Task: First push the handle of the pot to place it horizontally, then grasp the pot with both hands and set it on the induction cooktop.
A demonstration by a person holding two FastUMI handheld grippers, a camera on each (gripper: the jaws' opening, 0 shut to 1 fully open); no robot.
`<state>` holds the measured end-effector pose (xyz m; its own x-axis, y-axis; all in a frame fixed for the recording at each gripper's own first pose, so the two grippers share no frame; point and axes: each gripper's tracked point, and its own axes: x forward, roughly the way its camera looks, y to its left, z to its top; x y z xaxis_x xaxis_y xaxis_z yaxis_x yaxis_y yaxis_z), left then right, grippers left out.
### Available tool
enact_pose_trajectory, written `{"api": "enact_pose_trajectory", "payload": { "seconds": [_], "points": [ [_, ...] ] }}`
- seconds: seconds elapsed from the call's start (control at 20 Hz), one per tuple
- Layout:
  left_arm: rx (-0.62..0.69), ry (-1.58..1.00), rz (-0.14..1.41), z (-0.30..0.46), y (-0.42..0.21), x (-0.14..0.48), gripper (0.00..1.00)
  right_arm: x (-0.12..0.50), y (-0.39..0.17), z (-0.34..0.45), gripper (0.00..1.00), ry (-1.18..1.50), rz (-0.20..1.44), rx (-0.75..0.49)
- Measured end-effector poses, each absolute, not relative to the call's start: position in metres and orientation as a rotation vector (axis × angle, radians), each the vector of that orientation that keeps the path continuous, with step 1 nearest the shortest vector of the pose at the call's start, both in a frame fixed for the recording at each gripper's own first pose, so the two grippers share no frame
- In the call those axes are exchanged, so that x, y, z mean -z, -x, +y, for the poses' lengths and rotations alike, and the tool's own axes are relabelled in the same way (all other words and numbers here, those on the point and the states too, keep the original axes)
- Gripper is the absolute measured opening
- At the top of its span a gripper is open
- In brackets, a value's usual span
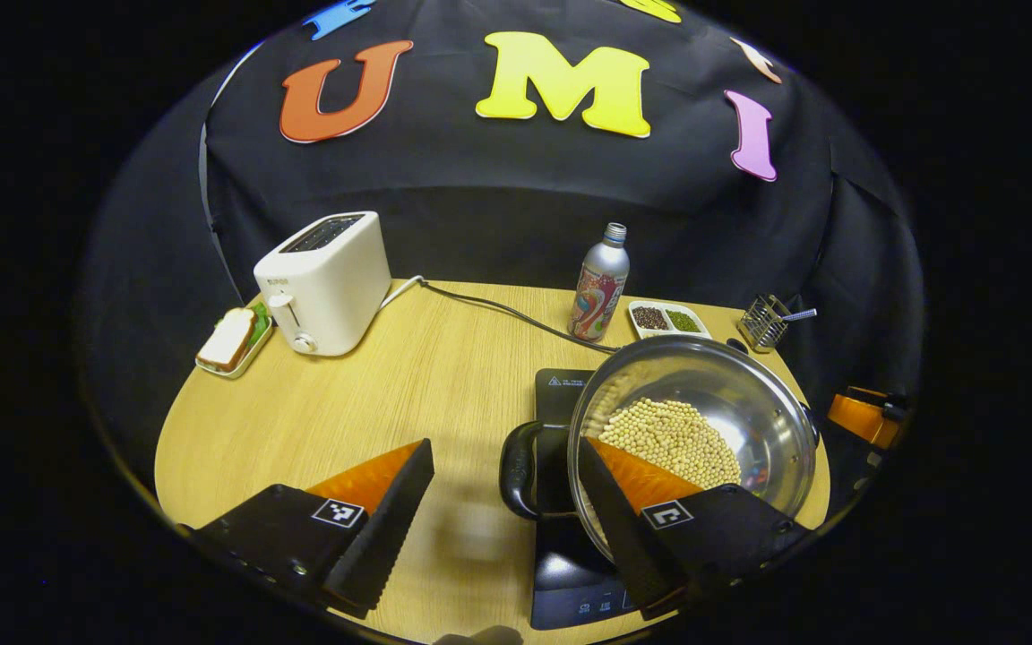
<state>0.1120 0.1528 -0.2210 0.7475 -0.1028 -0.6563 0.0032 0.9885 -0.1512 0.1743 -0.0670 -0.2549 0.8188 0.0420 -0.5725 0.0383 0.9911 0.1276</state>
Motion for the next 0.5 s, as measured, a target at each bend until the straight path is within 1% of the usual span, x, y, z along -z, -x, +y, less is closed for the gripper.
{"api": "enact_pose_trajectory", "payload": {
  "seconds": [0.25,0.5],
  "points": [
    [0.068,0.129,0.649,0.159,-0.093,0.180,0.96,0.220,-0.162,-0.056,0.83,-0.096,0.541,-0.001],
    [0.074,0.114,0.544,0.172,-0.074,0.123,0.96,0.164,-0.140,-0.029,0.83,-0.069,0.453,-0.019]
  ]
}}
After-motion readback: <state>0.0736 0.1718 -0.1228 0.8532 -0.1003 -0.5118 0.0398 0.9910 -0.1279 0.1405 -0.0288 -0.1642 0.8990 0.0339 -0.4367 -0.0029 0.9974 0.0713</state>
